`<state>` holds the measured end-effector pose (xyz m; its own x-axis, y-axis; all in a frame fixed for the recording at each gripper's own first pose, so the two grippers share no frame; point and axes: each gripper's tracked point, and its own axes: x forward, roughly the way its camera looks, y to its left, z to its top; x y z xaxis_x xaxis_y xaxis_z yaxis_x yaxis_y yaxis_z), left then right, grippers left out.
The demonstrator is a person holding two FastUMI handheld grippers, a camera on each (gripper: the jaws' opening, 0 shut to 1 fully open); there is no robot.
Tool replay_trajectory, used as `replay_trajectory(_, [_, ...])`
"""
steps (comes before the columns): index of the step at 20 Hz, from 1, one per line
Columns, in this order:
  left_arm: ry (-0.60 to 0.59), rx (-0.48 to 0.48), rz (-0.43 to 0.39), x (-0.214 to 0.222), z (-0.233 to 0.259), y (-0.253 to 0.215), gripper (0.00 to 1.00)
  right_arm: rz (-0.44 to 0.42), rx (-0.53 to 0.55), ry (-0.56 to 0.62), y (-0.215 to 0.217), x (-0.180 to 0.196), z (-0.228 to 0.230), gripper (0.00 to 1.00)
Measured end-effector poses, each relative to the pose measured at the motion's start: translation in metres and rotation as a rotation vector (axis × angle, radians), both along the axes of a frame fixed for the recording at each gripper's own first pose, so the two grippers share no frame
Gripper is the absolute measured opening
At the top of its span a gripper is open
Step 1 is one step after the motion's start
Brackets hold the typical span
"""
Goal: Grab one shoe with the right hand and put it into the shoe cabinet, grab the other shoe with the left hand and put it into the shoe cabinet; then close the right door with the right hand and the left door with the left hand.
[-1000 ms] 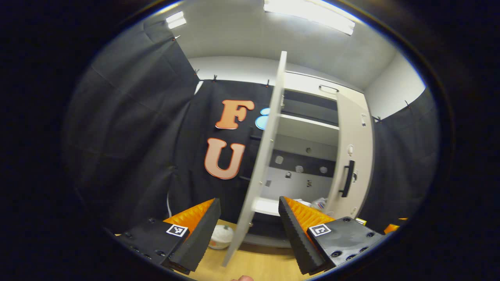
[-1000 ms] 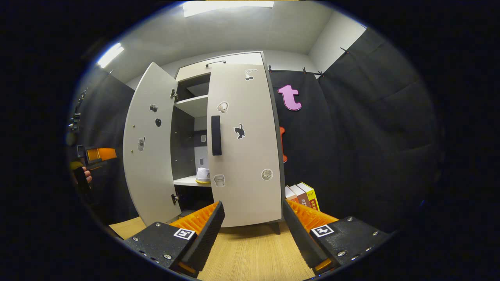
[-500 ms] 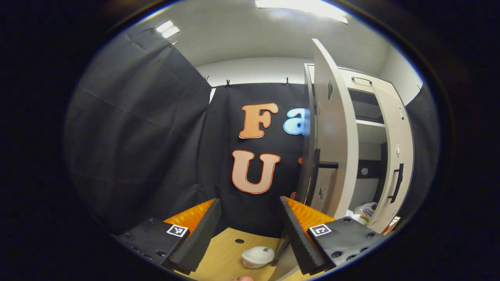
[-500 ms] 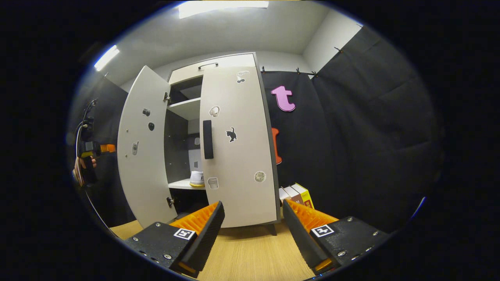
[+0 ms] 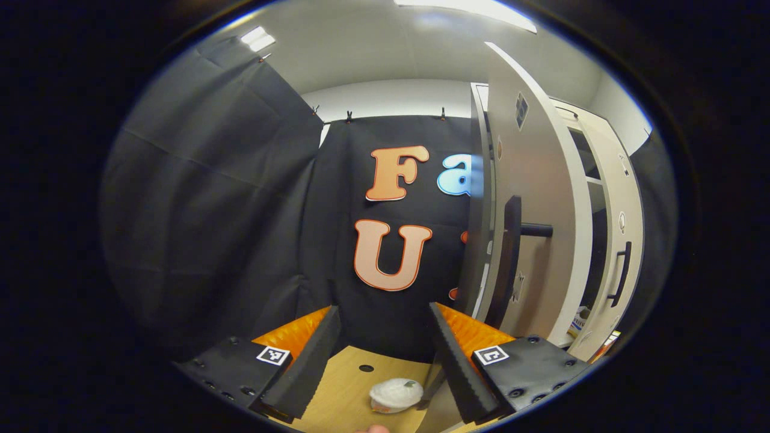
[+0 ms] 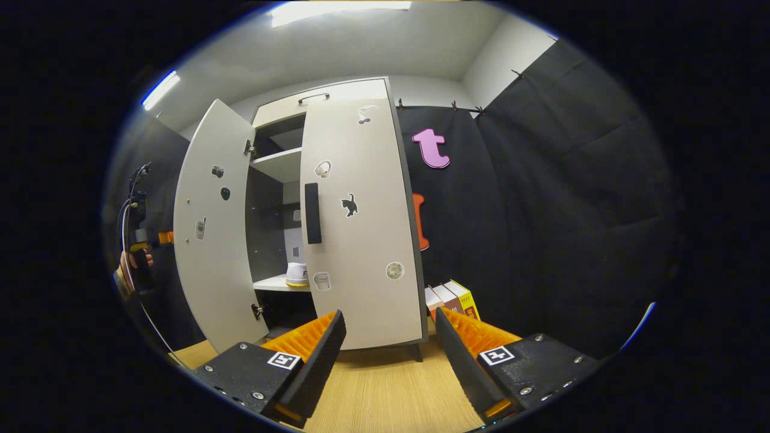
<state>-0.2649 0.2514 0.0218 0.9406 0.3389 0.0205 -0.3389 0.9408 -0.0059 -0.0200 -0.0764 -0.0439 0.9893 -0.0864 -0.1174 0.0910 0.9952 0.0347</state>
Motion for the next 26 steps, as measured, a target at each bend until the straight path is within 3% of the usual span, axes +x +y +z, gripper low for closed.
replay_trajectory(4, [0.009,0.061,-0.059,-0.002,0.001,-0.034,0.92,0.015,0.002,-0.018,0.005,0.005,0.008,0.93])
replay_trajectory(10, [0.014,0.027,-0.217,0.019,-0.008,-0.108,0.92,0.009,-0.004,-0.020,-0.001,-0.002,0.012,0.93])
replay_trajectory(11, [0.010,0.018,-0.222,0.024,-0.011,-0.118,0.92,0.001,-0.005,-0.023,-0.004,-0.004,0.014,0.93])
replay_trajectory(12, [0.012,0.016,-0.219,0.029,-0.015,-0.125,0.99,-0.010,-0.008,-0.028,-0.008,-0.008,0.016,0.92])
replay_trajectory(16, [0.018,-0.038,-0.261,0.052,-0.026,-0.152,0.94,-0.056,-0.011,-0.037,-0.027,-0.019,0.022,0.92])
replay_trajectory(18, [0.001,-0.051,-0.270,0.050,-0.019,-0.158,0.99,-0.075,-0.017,-0.038,-0.035,-0.023,0.024,0.92])
replay_trajectory(20, [-0.020,-0.041,-0.262,0.049,-0.008,-0.157,0.94,-0.085,-0.015,-0.039,-0.038,-0.023,0.024,0.92])
replay_trajectory(26, [-0.038,-0.012,-0.260,0.017,0.008,-0.157,0.99,-0.055,-0.001,-0.020,-0.029,-0.017,0.015,0.93])
